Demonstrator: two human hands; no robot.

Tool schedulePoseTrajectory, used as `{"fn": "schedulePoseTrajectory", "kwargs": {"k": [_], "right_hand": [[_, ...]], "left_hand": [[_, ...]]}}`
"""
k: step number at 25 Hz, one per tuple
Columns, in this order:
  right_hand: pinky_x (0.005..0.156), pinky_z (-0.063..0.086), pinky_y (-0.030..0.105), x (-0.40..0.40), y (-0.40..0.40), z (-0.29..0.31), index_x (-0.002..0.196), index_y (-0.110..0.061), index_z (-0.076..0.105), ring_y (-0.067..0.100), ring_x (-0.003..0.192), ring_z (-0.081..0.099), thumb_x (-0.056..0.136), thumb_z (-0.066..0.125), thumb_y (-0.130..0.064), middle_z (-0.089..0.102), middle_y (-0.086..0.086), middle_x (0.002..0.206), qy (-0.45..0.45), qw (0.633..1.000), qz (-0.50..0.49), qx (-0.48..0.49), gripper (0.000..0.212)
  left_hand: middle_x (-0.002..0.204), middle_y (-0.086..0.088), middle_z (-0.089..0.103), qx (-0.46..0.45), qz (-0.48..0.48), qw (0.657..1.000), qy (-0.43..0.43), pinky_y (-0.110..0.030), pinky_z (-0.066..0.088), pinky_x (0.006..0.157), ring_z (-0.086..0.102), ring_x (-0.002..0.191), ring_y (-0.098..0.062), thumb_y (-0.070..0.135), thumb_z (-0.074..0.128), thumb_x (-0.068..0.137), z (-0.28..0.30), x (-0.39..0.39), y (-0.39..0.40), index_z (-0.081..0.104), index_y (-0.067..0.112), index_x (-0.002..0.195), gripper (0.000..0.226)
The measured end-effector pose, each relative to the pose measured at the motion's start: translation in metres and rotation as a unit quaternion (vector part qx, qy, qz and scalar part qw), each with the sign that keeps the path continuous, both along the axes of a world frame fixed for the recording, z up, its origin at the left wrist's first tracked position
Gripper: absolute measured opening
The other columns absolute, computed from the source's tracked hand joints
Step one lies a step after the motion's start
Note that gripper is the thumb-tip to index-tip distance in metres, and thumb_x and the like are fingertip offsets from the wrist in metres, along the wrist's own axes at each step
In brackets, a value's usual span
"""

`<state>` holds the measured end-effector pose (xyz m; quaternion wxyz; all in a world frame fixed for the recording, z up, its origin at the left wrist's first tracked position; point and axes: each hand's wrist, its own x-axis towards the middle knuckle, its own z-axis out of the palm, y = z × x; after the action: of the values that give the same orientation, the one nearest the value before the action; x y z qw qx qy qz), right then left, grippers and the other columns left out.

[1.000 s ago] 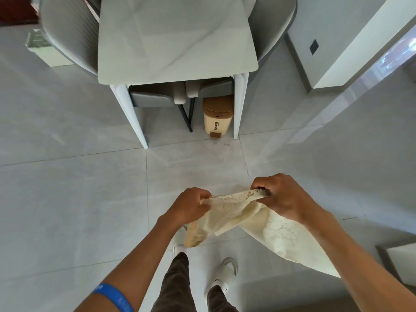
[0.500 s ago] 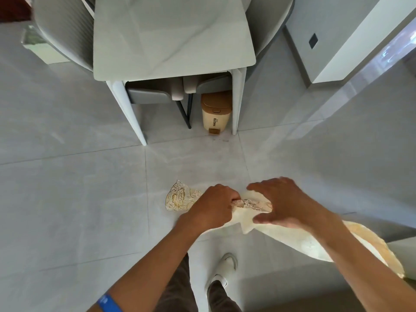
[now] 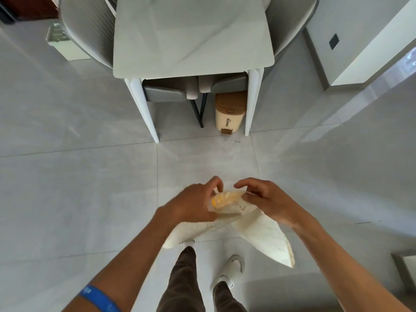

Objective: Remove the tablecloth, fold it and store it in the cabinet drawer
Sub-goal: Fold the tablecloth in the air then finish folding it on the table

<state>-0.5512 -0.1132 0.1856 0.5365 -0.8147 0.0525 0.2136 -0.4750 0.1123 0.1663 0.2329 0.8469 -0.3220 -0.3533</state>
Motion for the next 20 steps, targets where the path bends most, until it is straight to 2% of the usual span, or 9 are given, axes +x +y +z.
{"fn": "schedulePoseTrajectory", "kwargs": {"k": [3,5,7,8,11,13,15,17,20], "right_hand": [[0.056,0.038,0.01,-0.001,-0.006,0.011,0.096,-0.023,0.071,0.004,0.062,0.052,0.098,0.057,-0.023,0.064,0.001,0.074,-0.007,0.998,-0.036,0.041,0.013],[0.053,0.036,0.012,-0.001,-0.008,0.015,0.088,-0.019,0.071,0.006,0.058,0.046,0.095,0.061,-0.023,0.057,0.002,0.067,-0.008,0.994,-0.072,0.078,0.013],[0.053,0.037,0.016,0.0,-0.01,0.016,0.085,-0.016,0.072,0.01,0.059,0.046,0.092,0.066,-0.021,0.055,0.01,0.066,-0.01,0.992,-0.091,0.087,0.011],[0.053,0.037,0.016,-0.001,-0.011,0.015,0.085,-0.015,0.072,0.008,0.058,0.046,0.091,0.067,-0.021,0.056,0.006,0.064,-0.012,0.992,-0.095,0.079,0.01],[0.05,0.035,0.016,-0.006,-0.019,0.012,0.082,-0.016,0.072,0.004,0.053,0.042,0.091,0.068,-0.022,0.052,-0.01,0.059,-0.014,0.992,-0.117,0.052,0.011],[0.055,0.039,0.018,-0.008,-0.025,0.011,0.08,-0.017,0.071,0.005,0.057,0.048,0.09,0.068,-0.018,0.057,-0.011,0.063,-0.043,0.992,-0.116,0.018,0.011],[0.064,0.044,0.02,-0.008,-0.028,0.014,0.081,-0.018,0.071,0.011,0.066,0.059,0.09,0.068,-0.016,0.065,-0.007,0.071,-0.076,0.992,-0.102,-0.013,0.009],[0.067,0.045,0.02,-0.011,-0.025,0.02,0.083,-0.024,0.072,0.014,0.072,0.064,0.089,0.068,-0.02,0.068,-0.003,0.075,-0.105,0.989,-0.104,-0.02,0.008],[0.073,0.045,0.013,-0.02,-0.022,0.034,0.084,-0.026,0.072,0.01,0.079,0.065,0.084,0.066,-0.026,0.068,-0.002,0.084,-0.184,0.973,-0.139,-0.019,0.005]], "left_hand": [[0.104,0.008,0.066,0.11,-0.034,0.992,0.041,-0.029,0.049,0.068,0.059,0.086,-0.015,0.021,0.067,0.073,-0.029,0.021,0.027,0.053,0.032,0.121,0.052],[0.105,0.007,0.066,0.113,0.002,0.99,0.086,-0.025,0.046,0.069,0.06,0.089,-0.014,0.022,0.069,0.076,-0.052,0.02,0.037,0.062,0.027,0.119,0.044],[0.092,0.0,0.071,0.089,0.059,0.985,0.138,-0.027,0.048,0.064,0.066,0.081,-0.017,0.027,0.075,0.077,-0.073,0.01,0.046,0.071,0.017,0.1,0.026],[0.081,-0.003,0.071,0.075,0.095,0.98,0.155,-0.028,0.046,0.06,0.064,0.071,-0.016,0.028,0.077,0.076,-0.083,0.004,0.054,0.072,0.013,0.087,0.019],[0.056,0.009,0.058,-0.029,0.254,0.951,0.176,-0.02,0.035,0.053,0.049,0.053,-0.003,0.027,0.079,0.079,-0.088,-0.003,0.076,0.064,0.021,0.059,0.026],[0.054,0.013,0.055,-0.123,0.338,0.917,0.175,-0.014,0.035,0.054,0.049,0.053,0.002,0.028,0.075,0.083,-0.076,0.0,0.08,0.059,0.021,0.056,0.032],[0.065,0.009,0.066,-0.18,0.328,0.912,0.167,-0.01,0.042,0.063,0.062,0.066,0.0,0.029,0.071,0.087,-0.052,0.007,0.068,0.066,0.019,0.067,0.023],[0.066,0.007,0.066,-0.238,0.295,0.912,0.154,-0.009,0.045,0.065,0.064,0.068,-0.003,0.02,0.068,0.09,-0.027,0.01,0.044,0.066,0.018,0.069,0.021],[0.07,0.002,0.069,-0.34,0.313,0.876,0.138,-0.015,0.052,0.065,0.068,0.071,-0.012,0.013,0.064,0.092,0.008,0.013,0.009,0.068,0.016,0.073,0.02]]}}
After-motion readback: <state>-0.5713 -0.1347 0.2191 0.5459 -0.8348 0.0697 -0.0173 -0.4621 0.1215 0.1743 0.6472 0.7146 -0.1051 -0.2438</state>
